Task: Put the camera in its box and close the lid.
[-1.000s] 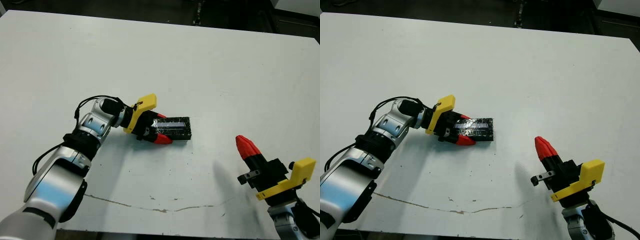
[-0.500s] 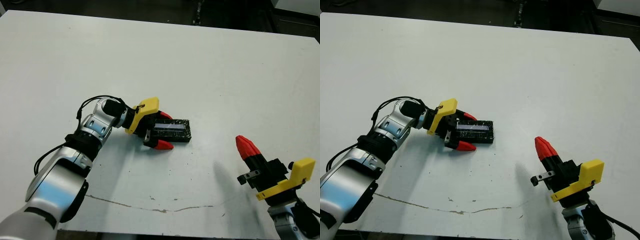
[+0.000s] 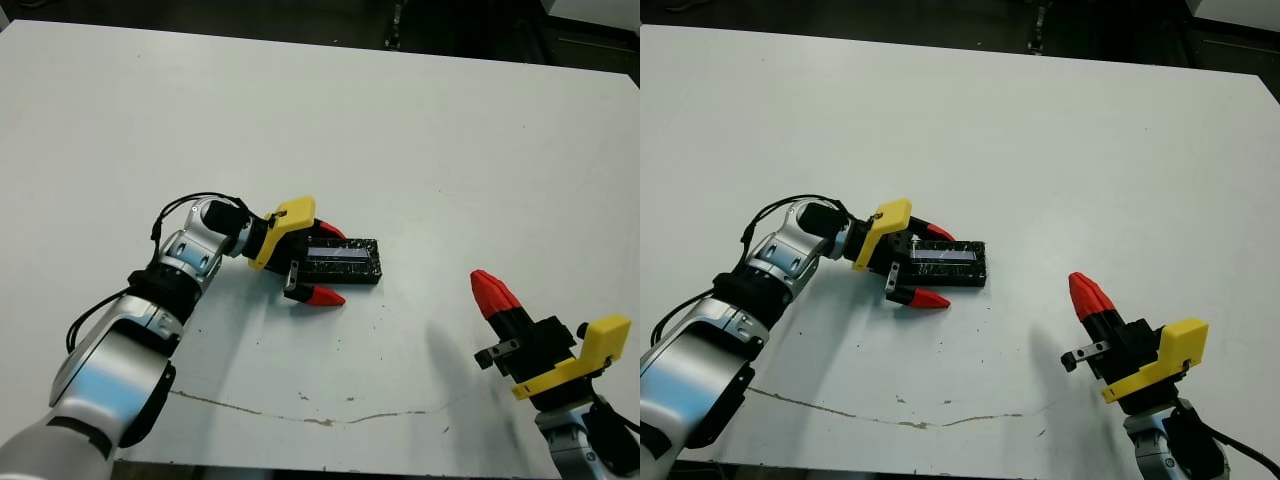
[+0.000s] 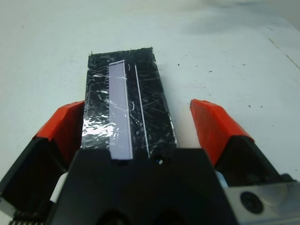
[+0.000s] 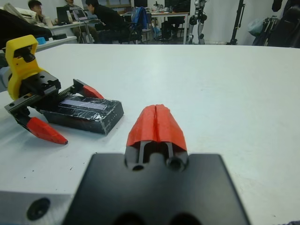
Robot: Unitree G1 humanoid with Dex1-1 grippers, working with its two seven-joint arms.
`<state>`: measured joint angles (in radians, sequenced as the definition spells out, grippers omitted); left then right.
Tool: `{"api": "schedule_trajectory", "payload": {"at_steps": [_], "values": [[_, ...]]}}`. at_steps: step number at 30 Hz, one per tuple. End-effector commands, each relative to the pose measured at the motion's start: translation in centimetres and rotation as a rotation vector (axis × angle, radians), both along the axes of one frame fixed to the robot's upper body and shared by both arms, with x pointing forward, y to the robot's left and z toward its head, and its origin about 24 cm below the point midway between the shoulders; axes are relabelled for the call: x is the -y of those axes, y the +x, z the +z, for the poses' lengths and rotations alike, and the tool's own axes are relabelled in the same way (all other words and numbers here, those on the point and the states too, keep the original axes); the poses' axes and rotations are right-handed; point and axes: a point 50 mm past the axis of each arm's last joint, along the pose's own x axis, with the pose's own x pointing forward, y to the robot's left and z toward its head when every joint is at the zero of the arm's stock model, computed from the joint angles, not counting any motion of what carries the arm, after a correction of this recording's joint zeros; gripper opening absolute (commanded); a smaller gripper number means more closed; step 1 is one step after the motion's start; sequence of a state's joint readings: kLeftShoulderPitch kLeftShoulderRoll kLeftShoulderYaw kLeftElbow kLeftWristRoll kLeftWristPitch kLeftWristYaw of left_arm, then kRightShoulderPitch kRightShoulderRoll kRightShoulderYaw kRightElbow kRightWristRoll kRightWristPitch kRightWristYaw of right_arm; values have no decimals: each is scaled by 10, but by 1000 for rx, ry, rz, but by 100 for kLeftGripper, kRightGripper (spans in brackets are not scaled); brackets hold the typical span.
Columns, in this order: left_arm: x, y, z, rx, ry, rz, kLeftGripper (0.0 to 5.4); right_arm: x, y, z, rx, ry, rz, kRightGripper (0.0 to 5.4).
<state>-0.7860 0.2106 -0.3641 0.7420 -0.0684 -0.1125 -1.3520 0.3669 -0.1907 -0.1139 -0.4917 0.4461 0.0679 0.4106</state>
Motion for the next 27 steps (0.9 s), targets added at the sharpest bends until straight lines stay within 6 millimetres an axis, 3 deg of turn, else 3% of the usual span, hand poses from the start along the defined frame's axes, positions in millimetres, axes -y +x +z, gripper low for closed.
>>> {"api": "schedule_trajectory", "payload": {"at_steps": [1, 12, 15, 27], "values": [[-4, -16, -22, -91, 14, -23, 539, 2, -2, -2, -16, -18, -8, 0], [-97, -30, -16, -129, 27, 245, 539, 2, -2, -4, -12, -6, 4, 0], [-115, -36, -16, -140, 28, 307, 539, 2, -2, -4, -17, -6, 1, 0], [-150, -48, 10, -56, 9, 450, 539, 0, -3, -4, -21, -6, 0, 0]]}}
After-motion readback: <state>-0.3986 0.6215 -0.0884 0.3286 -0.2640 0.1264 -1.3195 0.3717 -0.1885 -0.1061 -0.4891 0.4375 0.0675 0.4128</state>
